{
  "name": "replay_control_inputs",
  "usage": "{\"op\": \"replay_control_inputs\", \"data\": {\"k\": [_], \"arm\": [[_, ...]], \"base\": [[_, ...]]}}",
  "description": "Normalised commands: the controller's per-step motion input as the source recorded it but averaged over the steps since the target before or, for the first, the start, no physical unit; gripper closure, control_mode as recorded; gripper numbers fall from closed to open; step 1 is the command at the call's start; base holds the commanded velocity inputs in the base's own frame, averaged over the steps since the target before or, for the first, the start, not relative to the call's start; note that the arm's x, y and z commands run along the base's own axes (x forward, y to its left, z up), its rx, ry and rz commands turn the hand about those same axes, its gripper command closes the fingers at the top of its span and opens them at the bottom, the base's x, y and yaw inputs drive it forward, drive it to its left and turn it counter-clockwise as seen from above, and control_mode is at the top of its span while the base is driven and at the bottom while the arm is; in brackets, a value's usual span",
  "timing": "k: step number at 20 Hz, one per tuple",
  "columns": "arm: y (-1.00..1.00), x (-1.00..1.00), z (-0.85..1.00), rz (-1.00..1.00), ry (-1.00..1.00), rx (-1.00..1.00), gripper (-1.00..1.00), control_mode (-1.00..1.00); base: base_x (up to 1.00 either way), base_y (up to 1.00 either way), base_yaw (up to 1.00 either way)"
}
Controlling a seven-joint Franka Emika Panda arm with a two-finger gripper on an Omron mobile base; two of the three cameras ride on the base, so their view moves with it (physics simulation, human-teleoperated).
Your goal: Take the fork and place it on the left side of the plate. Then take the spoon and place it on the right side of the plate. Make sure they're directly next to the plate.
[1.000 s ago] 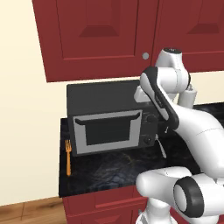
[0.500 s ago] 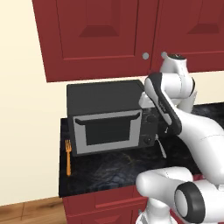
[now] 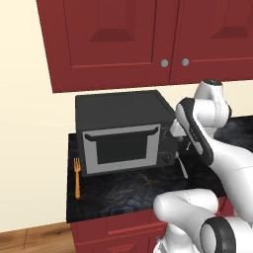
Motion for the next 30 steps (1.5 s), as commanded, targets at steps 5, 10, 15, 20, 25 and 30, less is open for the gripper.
{"op": "replay_control_inputs", "data": {"k": [5,10,15,20,25,30], "arm": [[-0.28,-0.02,-0.6,-0.01,0.0,0.0,-1.0,-1.0],[-0.16,0.0,-0.66,0.0,0.0,0.0,-1.0,-1.0],[-0.13,0.0,-0.61,0.0,0.0,-0.01,-1.0,-1.0],[-0.06,0.06,-0.41,0.0,0.0,0.0,-1.0,-1.0],[0.0,0.28,-0.3,0.0,0.0,0.0,-1.0,-1.0],[0.0,0.38,-0.33,0.0,0.0,0.0,-1.0,-1.0]], "base": [[0.0,0.0,0.0],[0.0,0.0,0.0],[0.0,0.0,0.0],[0.0,0.0,0.0],[0.0,0.0,0.0],[0.0,0.0,0.0]]}}
